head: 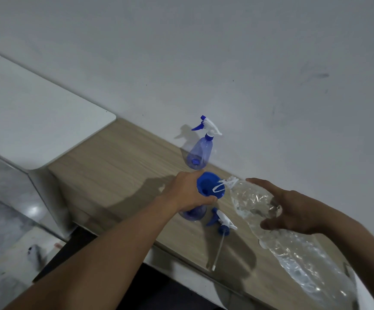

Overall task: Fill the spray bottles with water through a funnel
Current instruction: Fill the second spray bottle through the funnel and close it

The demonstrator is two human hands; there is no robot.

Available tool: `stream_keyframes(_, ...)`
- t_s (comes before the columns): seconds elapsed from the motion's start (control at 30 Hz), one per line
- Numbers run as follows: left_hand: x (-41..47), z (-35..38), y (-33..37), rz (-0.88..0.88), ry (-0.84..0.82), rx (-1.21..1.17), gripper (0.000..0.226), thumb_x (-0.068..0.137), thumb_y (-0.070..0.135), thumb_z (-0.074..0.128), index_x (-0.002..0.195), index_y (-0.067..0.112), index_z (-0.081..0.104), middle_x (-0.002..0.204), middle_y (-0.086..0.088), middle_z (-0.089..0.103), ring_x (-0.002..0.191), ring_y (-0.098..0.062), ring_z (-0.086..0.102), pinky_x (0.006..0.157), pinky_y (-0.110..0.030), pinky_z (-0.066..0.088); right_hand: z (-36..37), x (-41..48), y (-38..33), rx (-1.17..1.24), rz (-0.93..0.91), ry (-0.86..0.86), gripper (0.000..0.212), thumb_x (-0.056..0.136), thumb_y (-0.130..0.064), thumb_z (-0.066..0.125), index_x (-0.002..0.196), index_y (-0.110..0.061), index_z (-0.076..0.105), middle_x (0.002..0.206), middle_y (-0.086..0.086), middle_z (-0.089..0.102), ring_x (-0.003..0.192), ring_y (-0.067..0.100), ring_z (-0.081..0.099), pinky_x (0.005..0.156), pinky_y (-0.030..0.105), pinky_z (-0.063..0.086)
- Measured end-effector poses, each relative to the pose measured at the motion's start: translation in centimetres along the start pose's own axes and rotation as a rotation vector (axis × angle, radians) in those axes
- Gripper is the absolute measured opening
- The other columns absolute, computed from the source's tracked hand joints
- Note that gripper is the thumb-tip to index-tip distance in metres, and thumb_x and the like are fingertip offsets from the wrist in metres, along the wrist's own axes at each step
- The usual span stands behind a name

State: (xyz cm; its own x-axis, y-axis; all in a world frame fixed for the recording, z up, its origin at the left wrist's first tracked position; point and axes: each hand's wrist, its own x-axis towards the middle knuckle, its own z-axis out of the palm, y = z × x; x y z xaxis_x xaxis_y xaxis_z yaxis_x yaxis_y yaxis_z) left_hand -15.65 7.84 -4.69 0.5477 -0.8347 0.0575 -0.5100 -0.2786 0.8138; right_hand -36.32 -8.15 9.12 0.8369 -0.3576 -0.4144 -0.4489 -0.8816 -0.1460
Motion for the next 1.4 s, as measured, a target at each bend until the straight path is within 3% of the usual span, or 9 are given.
stream_keyframes(0.17,-0.2,-0.2,0.4,-0.028,-0.008,-0.046,0.047,0.060,0.056,0.074,0.104,0.045,0.061,0.084,0.016,0.068,0.081,-0.003,0.064,0.077,-0.034,0.058,2.5,0.8,0.5,0.135,-0.060,0.139,0.107,0.081,-0.035,0.082,0.145,-0.068,0.003,0.074,-0.008,0.069,0.065,0.001,0.065,0.071,0.023,0.053)
stream_keyframes(0.4,-0.6,-0.4,0.9,-0.037,0.007,-0.064,0.044,0.061,0.051,0.078,0.101,0.040,0.064,0.083,0.016,0.069,0.081,-0.003,0.064,0.079,-0.035,0.057,7.9,1.8,0.6,0.378,-0.060,0.499,0.105,0.080,-0.038,0.082,0.141,-0.074,0.005,0.092,-0.008,0.065,0.075,0.006,0.070,0.078,0.028,0.059)
stream_keyframes(0.53,-0.4,-0.6,0.9,-0.053,-0.008,-0.047,0.060,0.059,0.060,0.078,0.113,0.042,0.062,0.093,0.016,0.067,0.086,-0.004,0.064,0.080,-0.031,0.057,9.6,2.4,1.0,0.483,0.035,0.709,0.105,0.080,-0.035,0.083,0.145,-0.066,0.007,0.093,-0.004,0.066,0.083,0.010,0.069,0.082,0.032,0.059)
stream_keyframes(0.67,-0.3,-0.5,1.0,-0.043,0.003,-0.038,0.051,0.065,0.052,0.082,0.111,0.044,0.062,0.089,0.014,0.069,0.084,-0.005,0.065,0.081,-0.034,0.058,10.0,2.9,1.8,0.569,0.128,0.846,0.105,0.081,-0.030,0.083,0.147,-0.062,0.008,0.097,0.001,0.065,0.089,0.016,0.069,0.086,0.041,0.058)
stream_keyframes(0.87,-0.5,-0.4,1.6,-0.058,0.005,-0.035,0.050,0.067,0.047,0.085,0.111,0.040,0.062,0.089,0.015,0.069,0.087,-0.006,0.066,0.084,-0.030,0.055,10.1,3.3,3.8,0.617,0.248,0.962,0.106,0.083,-0.030,0.082,0.153,-0.053,0.005,0.106,-0.001,0.059,0.096,0.013,0.064,0.088,0.046,0.057)
stream_keyframes(1.0,-0.8,-0.5,2.1,-0.075,-0.002,-0.040,0.061,0.069,0.042,0.086,0.124,0.040,0.058,0.092,0.017,0.065,0.094,-0.011,0.065,0.084,-0.027,0.052,10.5,3.8,5.1,0.687,0.311,1.028,0.101,0.084,-0.026,0.080,0.152,-0.051,0.009,0.104,0.002,0.061,0.097,0.020,0.064,0.088,0.048,0.056)
stream_keyframes(1.23,-0.9,-0.6,2.4,-0.079,-0.001,-0.009,0.069,0.071,0.042,0.085,0.133,0.031,0.056,0.101,0.011,0.065,0.100,-0.014,0.063,0.084,-0.026,0.048,10.8,4.4,6.0,0.775,0.363,1.146,0.097,0.084,-0.022,0.081,0.152,-0.039,0.014,0.123,0.010,0.059,0.107,0.018,0.061,0.086,0.031,0.046)
stream_keyframes(1.4,-0.9,-0.7,2.1,-0.074,-0.024,-0.004,0.061,0.070,0.046,0.084,0.124,0.036,0.058,0.101,0.011,0.068,0.096,-0.012,0.065,0.086,-0.031,0.054,11.1,4.0,5.9,0.811,0.394,1.165,0.103,0.080,-0.022,0.085,0.151,-0.036,0.012,0.132,0.013,0.055,0.121,0.023,0.059,0.092,0.033,0.046)
